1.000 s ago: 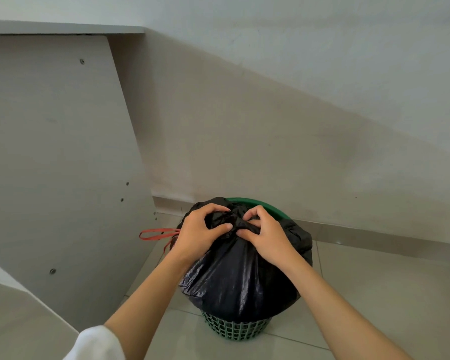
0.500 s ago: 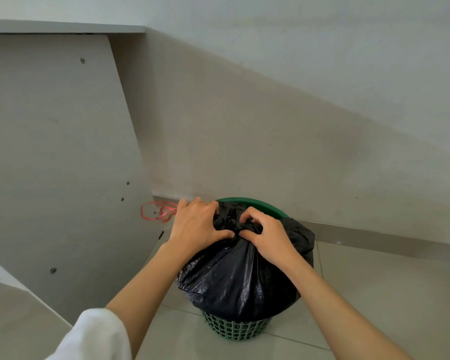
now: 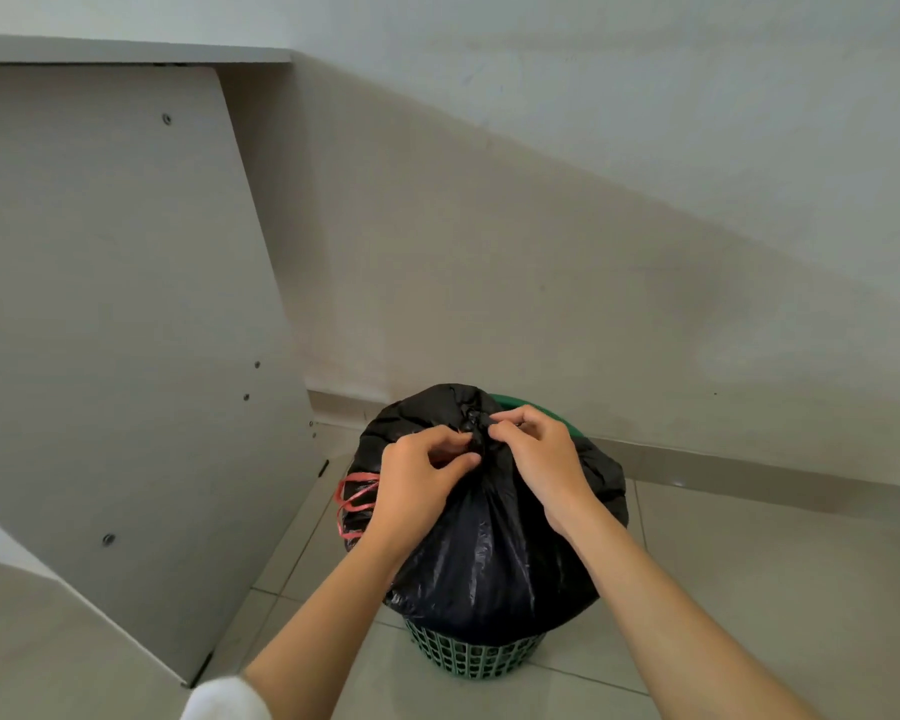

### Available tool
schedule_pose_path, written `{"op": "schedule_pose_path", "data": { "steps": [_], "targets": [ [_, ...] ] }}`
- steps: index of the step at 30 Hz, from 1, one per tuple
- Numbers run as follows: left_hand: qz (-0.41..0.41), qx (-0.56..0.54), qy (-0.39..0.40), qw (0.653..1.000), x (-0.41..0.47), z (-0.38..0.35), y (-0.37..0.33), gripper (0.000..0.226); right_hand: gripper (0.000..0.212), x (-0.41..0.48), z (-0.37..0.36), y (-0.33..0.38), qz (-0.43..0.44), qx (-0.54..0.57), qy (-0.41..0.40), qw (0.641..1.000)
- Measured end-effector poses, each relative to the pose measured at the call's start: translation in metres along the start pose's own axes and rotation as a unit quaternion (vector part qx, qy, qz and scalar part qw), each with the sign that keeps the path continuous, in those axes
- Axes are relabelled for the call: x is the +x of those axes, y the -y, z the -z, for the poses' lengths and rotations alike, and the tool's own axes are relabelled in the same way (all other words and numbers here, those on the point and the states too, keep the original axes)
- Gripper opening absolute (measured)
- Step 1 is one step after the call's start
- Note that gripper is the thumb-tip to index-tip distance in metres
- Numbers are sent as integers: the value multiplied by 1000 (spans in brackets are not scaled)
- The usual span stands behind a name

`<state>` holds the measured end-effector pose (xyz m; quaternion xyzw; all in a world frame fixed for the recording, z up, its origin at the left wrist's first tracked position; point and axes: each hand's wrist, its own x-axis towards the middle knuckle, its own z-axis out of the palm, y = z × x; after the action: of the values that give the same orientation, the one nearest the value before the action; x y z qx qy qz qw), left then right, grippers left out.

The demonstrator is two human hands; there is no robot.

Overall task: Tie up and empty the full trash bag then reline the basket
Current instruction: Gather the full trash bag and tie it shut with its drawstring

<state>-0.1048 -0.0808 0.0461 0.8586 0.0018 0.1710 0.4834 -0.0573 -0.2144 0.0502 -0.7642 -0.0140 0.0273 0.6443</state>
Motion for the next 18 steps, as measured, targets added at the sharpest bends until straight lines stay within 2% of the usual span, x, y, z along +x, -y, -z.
{"op": "schedule_pose_path", "data": {
  "steps": [5,11,14,18],
  "targets": [
    [-35,6,-12,999,-4,-9,-1,17,30,2,-1,-3,-47,61,-3,997],
    [-77,73,46,993,-13,-7,5,24,25,7,-6,-9,-75,75,-20,994],
    [-37,17,44,998,-12,-2,9,22,18,9,-4,-10,-53,64,7,996],
    [47,-90,36,994,-11,4,11,19,20,10,-4,-10,-19,6,15,1000]
  ]
}}
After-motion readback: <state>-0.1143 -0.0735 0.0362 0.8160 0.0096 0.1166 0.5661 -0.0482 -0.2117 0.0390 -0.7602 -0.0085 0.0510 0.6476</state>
